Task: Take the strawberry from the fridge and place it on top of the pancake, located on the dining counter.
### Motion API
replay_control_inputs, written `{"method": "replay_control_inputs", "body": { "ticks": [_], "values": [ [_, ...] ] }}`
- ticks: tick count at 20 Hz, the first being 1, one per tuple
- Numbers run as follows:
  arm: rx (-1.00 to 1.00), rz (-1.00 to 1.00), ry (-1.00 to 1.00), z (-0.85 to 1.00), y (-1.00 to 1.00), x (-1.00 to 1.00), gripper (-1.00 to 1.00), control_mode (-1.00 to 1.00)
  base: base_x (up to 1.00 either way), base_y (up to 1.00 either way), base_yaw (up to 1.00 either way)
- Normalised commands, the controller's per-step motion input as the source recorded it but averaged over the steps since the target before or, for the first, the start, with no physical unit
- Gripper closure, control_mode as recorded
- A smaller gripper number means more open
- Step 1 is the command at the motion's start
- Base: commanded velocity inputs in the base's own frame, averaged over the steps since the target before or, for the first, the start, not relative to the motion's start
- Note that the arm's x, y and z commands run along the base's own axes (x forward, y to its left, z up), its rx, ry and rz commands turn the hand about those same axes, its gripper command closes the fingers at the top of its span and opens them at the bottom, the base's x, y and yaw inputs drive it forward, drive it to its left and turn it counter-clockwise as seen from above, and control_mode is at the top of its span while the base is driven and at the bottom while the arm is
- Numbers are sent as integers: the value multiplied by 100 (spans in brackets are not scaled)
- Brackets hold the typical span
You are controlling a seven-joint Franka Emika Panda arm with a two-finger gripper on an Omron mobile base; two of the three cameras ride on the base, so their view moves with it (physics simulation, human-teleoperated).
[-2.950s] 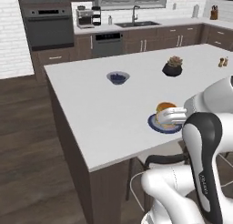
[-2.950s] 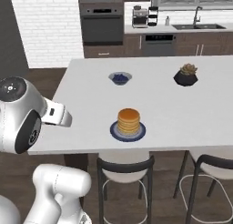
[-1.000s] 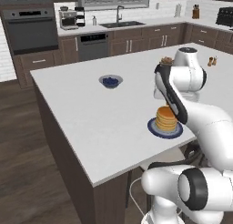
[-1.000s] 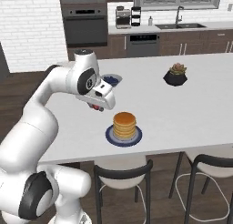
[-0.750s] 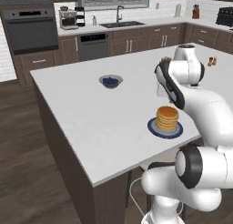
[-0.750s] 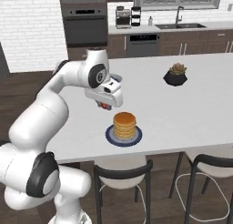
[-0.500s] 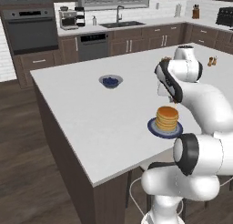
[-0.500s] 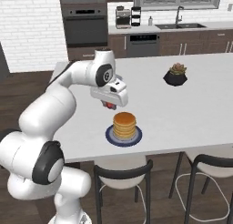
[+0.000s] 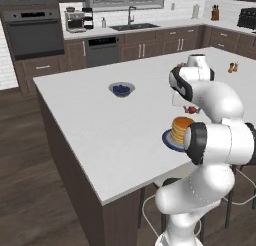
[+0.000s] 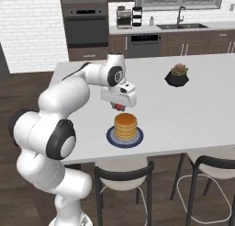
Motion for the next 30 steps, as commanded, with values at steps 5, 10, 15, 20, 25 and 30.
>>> {"method": "replay_control_inputs", "body": {
  "ticks": [5, 10, 15, 20, 25, 30],
  "values": [
    [3, 0, 2, -47, -19, 48, 100, -100, 0, 0, 0],
    [3, 0, 0, -22, 0, 42, 100, -100, 0, 0, 0],
    [3, 0, 0, -19, -3, 35, 100, -100, 0, 0, 0],
    [2, 0, -5, -19, -11, -3, 100, -100, 0, 0, 0],
    [0, 0, -4, -22, 0, -8, 100, -100, 0, 0, 0],
    [0, 0, -2, -23, 6, -14, 100, -100, 0, 0, 0]
  ]
}}
